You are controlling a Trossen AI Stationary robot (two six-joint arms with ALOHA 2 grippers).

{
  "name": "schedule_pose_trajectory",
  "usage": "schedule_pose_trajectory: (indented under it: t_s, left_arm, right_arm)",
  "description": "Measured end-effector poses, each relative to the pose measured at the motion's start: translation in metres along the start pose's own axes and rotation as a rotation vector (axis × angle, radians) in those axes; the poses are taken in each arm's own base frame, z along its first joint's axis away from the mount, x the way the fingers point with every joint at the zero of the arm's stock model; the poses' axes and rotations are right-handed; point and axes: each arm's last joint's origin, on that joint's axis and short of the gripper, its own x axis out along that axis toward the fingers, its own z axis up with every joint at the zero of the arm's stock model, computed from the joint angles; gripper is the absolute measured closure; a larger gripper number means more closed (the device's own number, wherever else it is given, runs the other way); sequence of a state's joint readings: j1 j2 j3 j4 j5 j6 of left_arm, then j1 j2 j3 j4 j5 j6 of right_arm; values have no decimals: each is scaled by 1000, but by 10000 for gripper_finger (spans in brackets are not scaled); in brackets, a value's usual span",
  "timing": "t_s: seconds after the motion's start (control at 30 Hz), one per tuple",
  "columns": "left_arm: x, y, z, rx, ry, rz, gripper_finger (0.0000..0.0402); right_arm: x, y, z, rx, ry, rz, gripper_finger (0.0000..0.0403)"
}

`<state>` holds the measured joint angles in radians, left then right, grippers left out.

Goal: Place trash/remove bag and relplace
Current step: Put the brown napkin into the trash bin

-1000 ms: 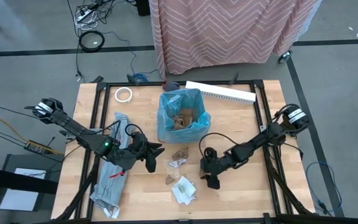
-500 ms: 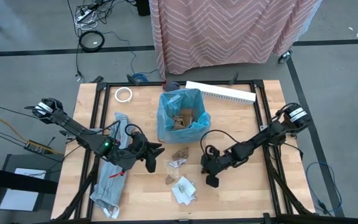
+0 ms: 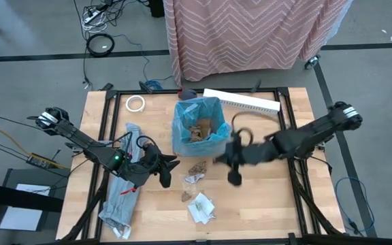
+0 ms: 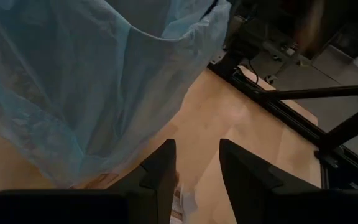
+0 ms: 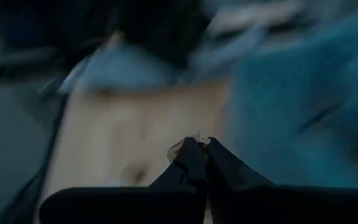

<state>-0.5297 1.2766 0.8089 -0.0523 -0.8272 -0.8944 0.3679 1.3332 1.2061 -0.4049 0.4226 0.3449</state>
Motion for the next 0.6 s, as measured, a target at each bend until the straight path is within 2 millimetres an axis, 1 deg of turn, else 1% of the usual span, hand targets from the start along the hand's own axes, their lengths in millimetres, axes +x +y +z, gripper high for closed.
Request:
schedule_pose_trajectory:
  t_s: [0.1, 0.23, 0.33, 0.43, 0.53, 0.6]
  left_arm:
    - [0, 0, 0, 0, -16, 13, 271]
    - [0, 1, 1, 0, -31, 25, 271]
    - [0, 1, 1, 0, -32, 27, 271]
    - [1, 2, 2, -2, -34, 30, 271]
    - [1, 2, 2, -3, -34, 30, 271]
    - [1, 1, 2, -4, -34, 28, 271]
  right_arm:
    - [-6, -24, 23, -50, -87, -136, 402]
    - [-1, -61, 37, -78, -100, -242, 402]
    - [6, -86, 41, -63, -84, -265, 402]
    - [18, -105, 41, -41, -44, -243, 402]
    - [23, -117, 41, -22, -25, -205, 390]
    - [26, -121, 41, -25, -24, -201, 366]
